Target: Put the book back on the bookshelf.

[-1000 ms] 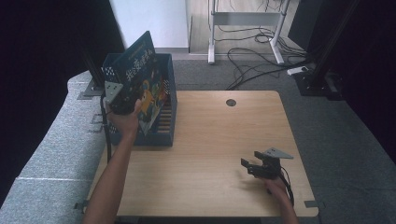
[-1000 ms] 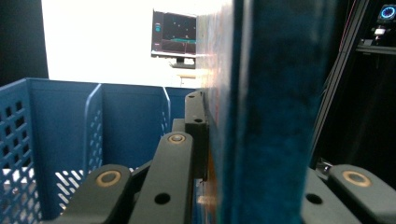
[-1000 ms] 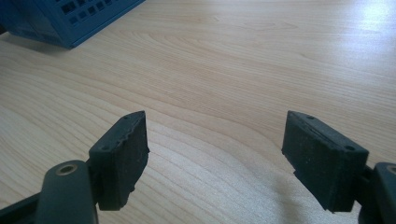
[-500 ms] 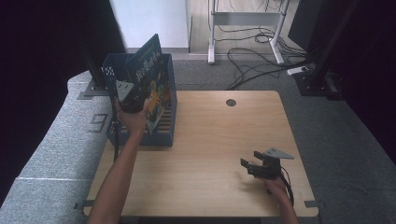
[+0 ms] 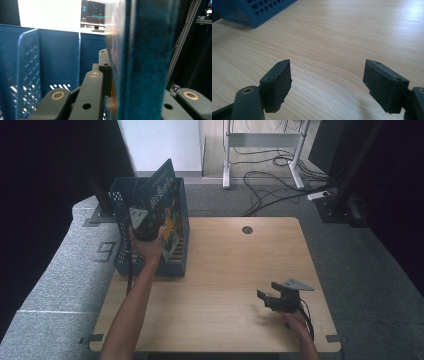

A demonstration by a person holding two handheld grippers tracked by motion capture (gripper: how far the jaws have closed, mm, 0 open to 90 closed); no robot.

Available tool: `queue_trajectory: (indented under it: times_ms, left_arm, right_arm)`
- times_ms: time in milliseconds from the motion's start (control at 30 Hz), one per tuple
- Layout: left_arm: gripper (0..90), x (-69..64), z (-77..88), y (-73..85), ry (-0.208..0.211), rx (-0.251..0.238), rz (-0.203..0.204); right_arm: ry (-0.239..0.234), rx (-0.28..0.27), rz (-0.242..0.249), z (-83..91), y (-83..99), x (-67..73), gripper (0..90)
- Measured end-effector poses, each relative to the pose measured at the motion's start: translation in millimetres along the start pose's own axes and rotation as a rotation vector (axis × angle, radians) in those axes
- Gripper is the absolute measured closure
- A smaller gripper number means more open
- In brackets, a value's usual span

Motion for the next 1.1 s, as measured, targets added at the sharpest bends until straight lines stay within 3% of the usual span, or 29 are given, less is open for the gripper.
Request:
queue_trajectory:
  times_ms: [367,567,1100]
  left_arm:
    - [82.3,1.6,-0.1,-3.6,-0.015,-0.043,0.02]
    - [82.3,1.2,-4.2,0.4,-0.02,-0.04,0.018]
    - [81.9,-6.6,-16.5,36.4,-0.02,0.041,-0.03]
  right_arm:
    - [0.001,-0.001,0.001,0.7,0.7,-0.8,22.1]
    - [-0.003,0.0,0.004,1.6,0.5,1.1,22.1]
    - [0.016,-0.013,0.019,3.8,-0.2,-1.4,22.2]
Point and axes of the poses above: each handheld gripper's, and its own axes: z roughly backward along the jaws, y roughly out of its underside, x roughly to its left, the point moved 9 cm from there along -z, roughly forward along the jaws, and after that the axes turned 2 degrees about -z, right-handed, at the moved point
